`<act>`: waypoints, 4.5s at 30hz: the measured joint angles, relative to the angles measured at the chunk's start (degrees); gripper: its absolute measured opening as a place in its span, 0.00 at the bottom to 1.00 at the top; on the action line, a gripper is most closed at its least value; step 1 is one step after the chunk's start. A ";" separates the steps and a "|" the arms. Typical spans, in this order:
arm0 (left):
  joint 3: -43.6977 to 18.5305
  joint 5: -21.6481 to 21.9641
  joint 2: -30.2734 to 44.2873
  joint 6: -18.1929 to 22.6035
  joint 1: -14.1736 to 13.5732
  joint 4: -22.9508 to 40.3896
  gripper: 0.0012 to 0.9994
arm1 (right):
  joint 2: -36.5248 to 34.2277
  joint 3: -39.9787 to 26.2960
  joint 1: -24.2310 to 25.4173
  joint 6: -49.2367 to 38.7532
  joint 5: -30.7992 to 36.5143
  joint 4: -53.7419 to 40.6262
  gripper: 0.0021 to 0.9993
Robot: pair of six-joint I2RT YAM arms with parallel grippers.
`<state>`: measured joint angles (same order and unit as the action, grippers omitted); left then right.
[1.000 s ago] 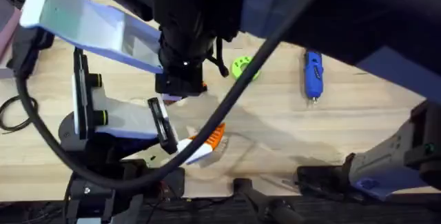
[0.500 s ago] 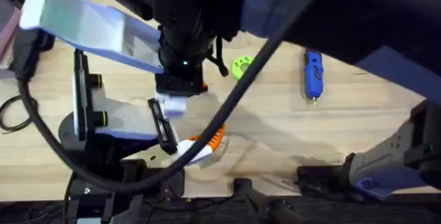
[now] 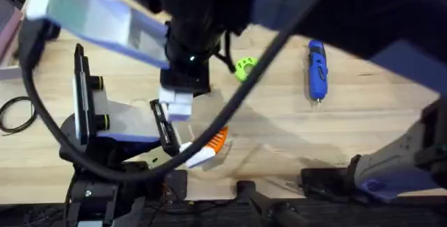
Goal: Pick up the gripper from the table and insert it into the empty holder that is missing its gripper. Then pick up a screw, insert it into the mounting hole, and use the screwdriver to tighten it. Finally, clean up the table by picking up the vegetable and placing it into the bucket.
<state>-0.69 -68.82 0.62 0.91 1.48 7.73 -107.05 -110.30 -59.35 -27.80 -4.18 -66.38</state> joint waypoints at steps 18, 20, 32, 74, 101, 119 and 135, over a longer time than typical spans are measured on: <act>0.00 0.00 0.00 0.17 0.00 0.00 0.99 | 13.07 8.82 6.99 11.62 -1.31 3.10 0.92; 0.00 0.00 0.00 0.17 0.00 0.00 0.99 | 15.79 14.44 7.68 14.18 -1.47 7.80 0.92; 0.00 0.00 0.00 0.17 0.00 -0.01 0.99 | 29.77 30.38 20.03 31.99 -1.45 13.69 0.92; 0.00 0.56 0.00 1.04 0.00 -0.17 0.60 | 29.51 30.46 27.64 34.91 -1.47 13.70 0.92; 0.00 0.70 0.00 1.84 0.00 -0.20 0.01 | 28.57 30.47 39.36 41.12 5.94 8.19 0.92; 0.00 0.68 0.00 1.90 0.00 -0.20 0.01 | 15.83 36.12 51.84 44.58 7.81 14.13 0.92; 0.00 0.69 0.00 1.90 0.00 -0.20 0.01 | 6.75 37.68 58.40 41.01 9.33 17.22 0.93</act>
<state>-0.69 -68.13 0.62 2.81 1.48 7.53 -100.30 -72.62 -0.95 13.21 5.15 -49.17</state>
